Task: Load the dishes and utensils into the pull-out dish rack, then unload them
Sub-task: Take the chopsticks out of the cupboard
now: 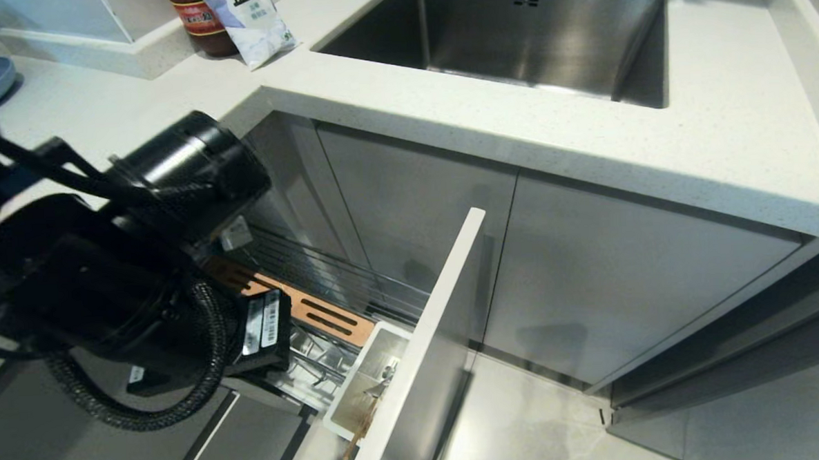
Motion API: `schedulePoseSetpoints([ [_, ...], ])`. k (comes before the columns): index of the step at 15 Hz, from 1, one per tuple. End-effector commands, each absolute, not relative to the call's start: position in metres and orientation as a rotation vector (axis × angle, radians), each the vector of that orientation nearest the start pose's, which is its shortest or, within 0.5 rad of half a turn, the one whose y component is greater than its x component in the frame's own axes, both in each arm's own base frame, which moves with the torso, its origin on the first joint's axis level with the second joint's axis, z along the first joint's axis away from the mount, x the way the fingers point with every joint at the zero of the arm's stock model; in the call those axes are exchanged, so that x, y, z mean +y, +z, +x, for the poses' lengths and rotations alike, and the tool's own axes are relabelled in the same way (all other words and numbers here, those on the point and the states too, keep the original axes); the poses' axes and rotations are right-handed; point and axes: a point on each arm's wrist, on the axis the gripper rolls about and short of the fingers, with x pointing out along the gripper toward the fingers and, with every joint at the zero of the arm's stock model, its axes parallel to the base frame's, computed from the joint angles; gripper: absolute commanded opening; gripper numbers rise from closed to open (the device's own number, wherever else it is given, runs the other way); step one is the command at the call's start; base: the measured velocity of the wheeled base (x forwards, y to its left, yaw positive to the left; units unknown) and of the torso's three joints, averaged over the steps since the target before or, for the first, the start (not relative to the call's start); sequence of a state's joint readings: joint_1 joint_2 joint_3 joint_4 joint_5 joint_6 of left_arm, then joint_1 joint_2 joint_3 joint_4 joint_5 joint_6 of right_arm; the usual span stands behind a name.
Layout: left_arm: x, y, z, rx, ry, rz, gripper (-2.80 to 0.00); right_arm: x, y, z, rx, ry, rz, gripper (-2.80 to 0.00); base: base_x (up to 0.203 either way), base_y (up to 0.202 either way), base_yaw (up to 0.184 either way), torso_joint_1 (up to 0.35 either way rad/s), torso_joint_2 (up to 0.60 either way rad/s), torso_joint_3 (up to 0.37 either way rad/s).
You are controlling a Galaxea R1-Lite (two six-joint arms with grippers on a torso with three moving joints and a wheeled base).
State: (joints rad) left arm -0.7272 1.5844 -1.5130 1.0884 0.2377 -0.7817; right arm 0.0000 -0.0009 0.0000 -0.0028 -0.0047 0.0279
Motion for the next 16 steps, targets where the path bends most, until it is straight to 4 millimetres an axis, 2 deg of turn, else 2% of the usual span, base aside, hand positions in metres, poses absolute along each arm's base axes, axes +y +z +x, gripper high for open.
schedulePoseSetpoints([
  [1, -0.160, 0.246, 0.187, 1.210, 0.055, -0.079, 0.00, 0.000, 0.075, -0.023, -0.005, -0.005, 0.028, -2.80, 0.000, 0.000, 0.000, 0.000, 0.00, 0.000],
  [4, -0.161, 0.224, 0.190, 1.380, 0.094, 0.110, 0.00, 0.000, 0.075, -0.023, -0.005, -0.005, 0.029, -2.80, 0.000, 0.000, 0.000, 0.000, 0.00, 0.000],
  [6, -0.163, 0.215, 0.194, 1.494, 0.057, 0.129, 0.00, 0.000, 0.075, -0.023, -0.005, -0.005, 0.029, -2.80, 0.000, 0.000, 0.000, 0.000, 0.00, 0.000],
  [16, -0.166, 0.173, 0.236, 1.593, 0.109, 0.138, 0.00, 0.000, 0.075, -0.023, -0.005, -0.005, 0.029, -2.80, 0.000, 0.000, 0.000, 0.000, 0.00, 0.000],
])
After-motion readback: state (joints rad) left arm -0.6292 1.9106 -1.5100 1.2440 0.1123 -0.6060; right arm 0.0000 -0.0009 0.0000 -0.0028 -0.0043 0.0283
